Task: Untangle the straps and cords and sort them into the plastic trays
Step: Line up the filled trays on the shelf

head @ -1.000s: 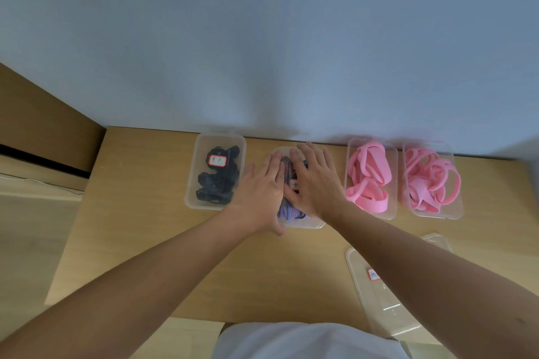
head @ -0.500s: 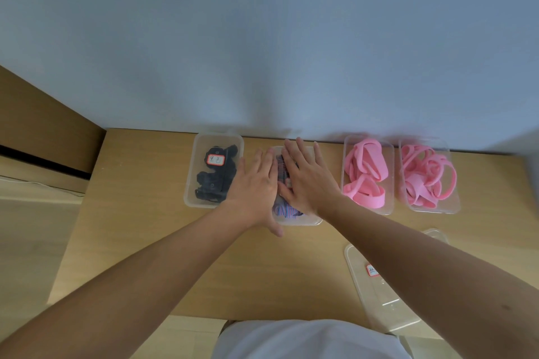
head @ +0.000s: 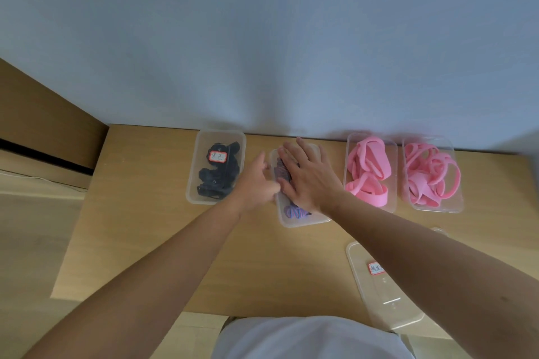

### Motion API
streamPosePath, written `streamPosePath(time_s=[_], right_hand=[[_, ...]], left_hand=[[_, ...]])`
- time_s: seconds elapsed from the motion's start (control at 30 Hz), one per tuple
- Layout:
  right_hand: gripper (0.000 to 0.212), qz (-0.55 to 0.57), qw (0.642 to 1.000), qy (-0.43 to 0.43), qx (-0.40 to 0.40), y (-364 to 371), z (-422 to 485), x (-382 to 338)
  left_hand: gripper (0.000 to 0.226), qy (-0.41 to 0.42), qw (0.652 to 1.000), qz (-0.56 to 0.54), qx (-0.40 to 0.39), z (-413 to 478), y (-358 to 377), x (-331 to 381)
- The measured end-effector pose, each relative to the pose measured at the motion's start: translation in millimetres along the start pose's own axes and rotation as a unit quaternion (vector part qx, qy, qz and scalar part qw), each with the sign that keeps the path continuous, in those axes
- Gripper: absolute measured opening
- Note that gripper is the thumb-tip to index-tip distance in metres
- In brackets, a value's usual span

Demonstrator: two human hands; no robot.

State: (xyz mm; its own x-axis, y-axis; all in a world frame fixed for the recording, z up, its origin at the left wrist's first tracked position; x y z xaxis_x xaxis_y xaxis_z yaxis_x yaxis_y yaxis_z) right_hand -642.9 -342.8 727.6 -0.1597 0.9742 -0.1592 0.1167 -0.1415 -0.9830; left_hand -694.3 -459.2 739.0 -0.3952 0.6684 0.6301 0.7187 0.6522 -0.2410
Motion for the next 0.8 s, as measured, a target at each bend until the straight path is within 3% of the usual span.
streamPosePath(time_s=[0.07, 0.1, 0.23, 0.37, 0.47, 0.57, 0.67, 0.8], right_hand=[[0.069, 0.001, 1.000, 0.006, 0.005, 0, -1, 0], [0.069, 0.003, 1.000, 0.008, 0.009, 0, -1, -1], [0.067, 0.014, 1.000, 0.016, 0.016, 2, -5, -1], [0.072, -0.006, 1.000, 0.010, -0.010, 6, -6, -5], [0.075, 0.003, 1.000, 0.000, -0.019, 8, -7, -8], [0.071, 0.006, 1.000, 0.003, -0.015, 10, -8, -7], [0.065, 0.006, 1.000, 0.016, 0.004, 9, -11, -6], [0.058, 0.039, 0.991, 0.113, 0.055, 5, -12, -3]], left_hand=[[0.025, -0.038, 0.996, -0.077, 0.026, 8, -6, 1], [0.015, -0.033, 0.994, -0.076, 0.069, 10, -10, 4], [0.012, -0.037, 0.980, -0.044, 0.193, 22, -14, 8], [0.004, -0.041, 0.979, -0.106, 0.171, 30, -13, 1], [0.027, 0.045, 0.978, 0.019, 0.204, 23, -10, 4], [0.045, 0.132, 0.943, 0.188, 0.243, 14, 8, 5], [0.054, 0.125, 0.920, 0.278, 0.245, 16, 17, 2], [0.052, 0.121, 0.899, 0.347, 0.238, 24, 15, 15]])
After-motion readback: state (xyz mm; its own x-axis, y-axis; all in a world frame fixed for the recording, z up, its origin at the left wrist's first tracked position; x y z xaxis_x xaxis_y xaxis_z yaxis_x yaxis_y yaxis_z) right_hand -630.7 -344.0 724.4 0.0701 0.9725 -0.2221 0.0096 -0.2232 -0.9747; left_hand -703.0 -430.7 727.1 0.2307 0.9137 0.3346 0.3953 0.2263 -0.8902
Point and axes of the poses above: each hand's wrist, its own z-axis towards the middle knuckle, its own y-axis out of the palm, x = y × z, the point moved 7 cm from there along z, towards the middle knuckle, and after that the axes turned 14 degrees about -y, right-handed, at the moved point
